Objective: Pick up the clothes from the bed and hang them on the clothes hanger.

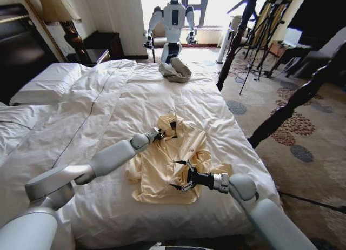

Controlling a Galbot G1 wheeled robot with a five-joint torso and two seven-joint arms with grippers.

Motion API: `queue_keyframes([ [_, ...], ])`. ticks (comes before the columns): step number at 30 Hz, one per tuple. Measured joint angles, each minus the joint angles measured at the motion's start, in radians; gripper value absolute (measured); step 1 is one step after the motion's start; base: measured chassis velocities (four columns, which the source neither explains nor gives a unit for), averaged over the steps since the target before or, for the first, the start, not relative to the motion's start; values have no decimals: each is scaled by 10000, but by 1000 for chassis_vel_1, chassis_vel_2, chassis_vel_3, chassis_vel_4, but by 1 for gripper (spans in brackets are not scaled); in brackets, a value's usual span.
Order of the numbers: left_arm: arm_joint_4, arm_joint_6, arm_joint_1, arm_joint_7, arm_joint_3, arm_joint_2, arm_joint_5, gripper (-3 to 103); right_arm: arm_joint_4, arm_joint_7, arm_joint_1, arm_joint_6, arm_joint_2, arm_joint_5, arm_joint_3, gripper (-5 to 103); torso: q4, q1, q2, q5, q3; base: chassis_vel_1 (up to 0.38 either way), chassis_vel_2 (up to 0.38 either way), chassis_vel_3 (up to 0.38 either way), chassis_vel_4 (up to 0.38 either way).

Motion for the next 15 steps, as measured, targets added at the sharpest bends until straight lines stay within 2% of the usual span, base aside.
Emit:
queue_keyframes([
  [4,-30,14,11,0,-18,22,1,23,179,124,-249,110,123,14,0,100,0,0,0,0,0,0,0,0,0],
  [9,-24,31,-51,18,-18,7,-6,23,400,-331,-492,239,343,376,1,100,0,0,0,-1,2,0,0,0,0],
  [15,-75,55,-37,9,-18,18,-8,23,726,-33,-536,232,480,807,3,100,1,0,0,0,2,0,0,0,0],
])
